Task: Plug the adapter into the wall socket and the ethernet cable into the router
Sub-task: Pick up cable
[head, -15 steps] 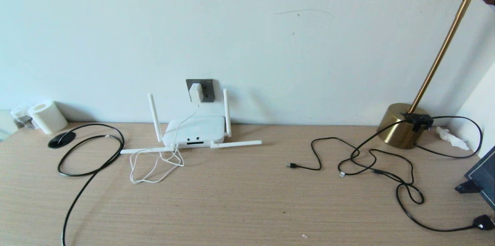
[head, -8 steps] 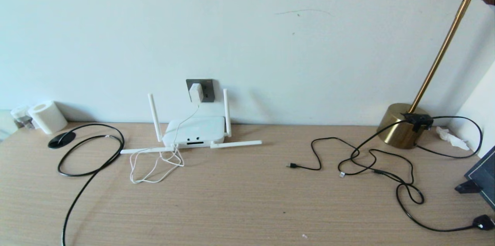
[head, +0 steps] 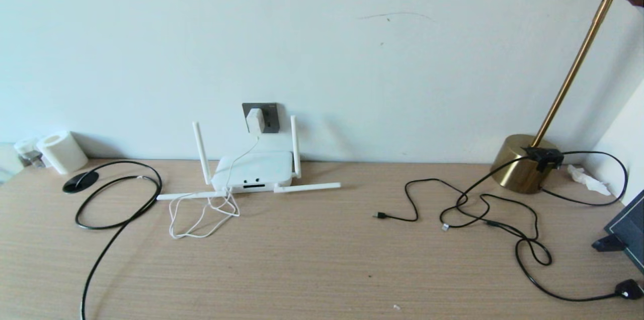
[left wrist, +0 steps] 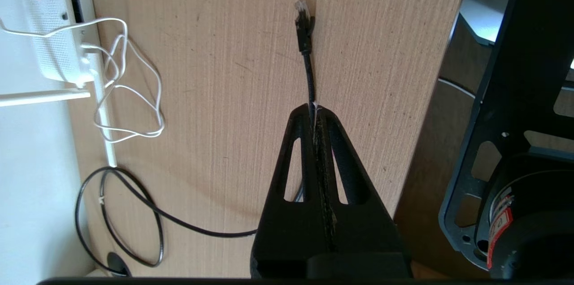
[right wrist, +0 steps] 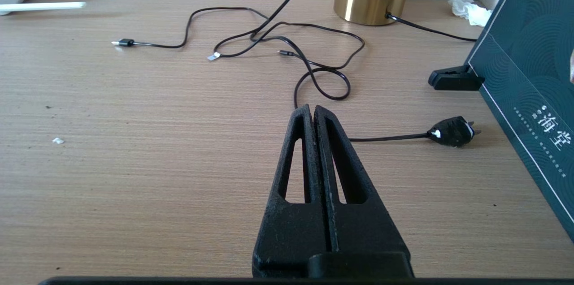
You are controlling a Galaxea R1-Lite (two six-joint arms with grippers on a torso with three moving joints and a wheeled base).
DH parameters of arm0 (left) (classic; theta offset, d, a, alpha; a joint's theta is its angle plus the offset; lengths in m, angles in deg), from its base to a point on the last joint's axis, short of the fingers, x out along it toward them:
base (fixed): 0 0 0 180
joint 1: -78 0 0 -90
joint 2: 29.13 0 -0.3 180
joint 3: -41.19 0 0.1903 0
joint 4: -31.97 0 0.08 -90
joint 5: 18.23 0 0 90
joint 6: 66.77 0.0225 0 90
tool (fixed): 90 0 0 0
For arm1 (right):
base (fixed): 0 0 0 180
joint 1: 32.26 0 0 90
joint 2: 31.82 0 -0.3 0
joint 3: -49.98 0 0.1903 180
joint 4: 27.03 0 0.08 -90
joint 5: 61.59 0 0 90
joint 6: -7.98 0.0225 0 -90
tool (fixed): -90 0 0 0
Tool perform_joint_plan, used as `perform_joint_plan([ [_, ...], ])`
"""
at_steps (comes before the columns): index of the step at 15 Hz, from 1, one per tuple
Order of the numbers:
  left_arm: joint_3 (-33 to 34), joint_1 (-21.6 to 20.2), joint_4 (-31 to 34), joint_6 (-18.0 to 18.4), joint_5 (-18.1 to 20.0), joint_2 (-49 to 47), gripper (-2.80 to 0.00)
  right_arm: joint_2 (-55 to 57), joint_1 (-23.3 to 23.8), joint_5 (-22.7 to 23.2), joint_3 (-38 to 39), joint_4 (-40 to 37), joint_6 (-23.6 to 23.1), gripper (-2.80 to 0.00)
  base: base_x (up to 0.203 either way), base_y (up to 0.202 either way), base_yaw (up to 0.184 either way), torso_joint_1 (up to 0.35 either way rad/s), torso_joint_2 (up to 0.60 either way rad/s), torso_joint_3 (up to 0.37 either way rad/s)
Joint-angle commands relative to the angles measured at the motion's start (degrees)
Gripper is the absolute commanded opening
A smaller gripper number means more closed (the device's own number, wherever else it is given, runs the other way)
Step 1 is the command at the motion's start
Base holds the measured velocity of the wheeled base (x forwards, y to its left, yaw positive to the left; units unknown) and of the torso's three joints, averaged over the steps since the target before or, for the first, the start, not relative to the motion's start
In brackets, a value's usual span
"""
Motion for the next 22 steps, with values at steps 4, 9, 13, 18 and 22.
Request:
perform_joint_plan([
  [4,-0.88,-0.23,0.03,0.13,-4.70,-6.91,0.00,0.02,0.00,0.00,0.00,0.02,-0.01,-2.80,0.000,0.000,0.000,0.000,0.00,0.000],
  [9,-2.33,-2.59,-1.89,-0.01,-5.95,-19.14,0.00,0.04,0.00,0.00,0.00,0.02,-0.01,-2.80,0.000,0.000,0.000,0.000,0.00,0.000],
  [13,-9.06,-3.48,-7.19,-0.23,-2.66,-33.33,0.00,0.03,0.00,0.00,0.00,0.02,-0.01,-2.80,0.000,0.000,0.000,0.000,0.00,0.000],
  [18,-12.05,-8.59,-8.62,-0.15,0.82,-42.18,0.00,0.08,0.00,0.00,0.00,0.02,-0.01,-2.80,0.000,0.000,0.000,0.000,0.00,0.000],
  [22,-11.26,-8.94,-12.12,-0.12,0.88,-45.85,0.00,0.00,0.00,0.00,0.00,0.02,-0.01,-2.80,0.000,0.000,0.000,0.000,0.00,0.000],
])
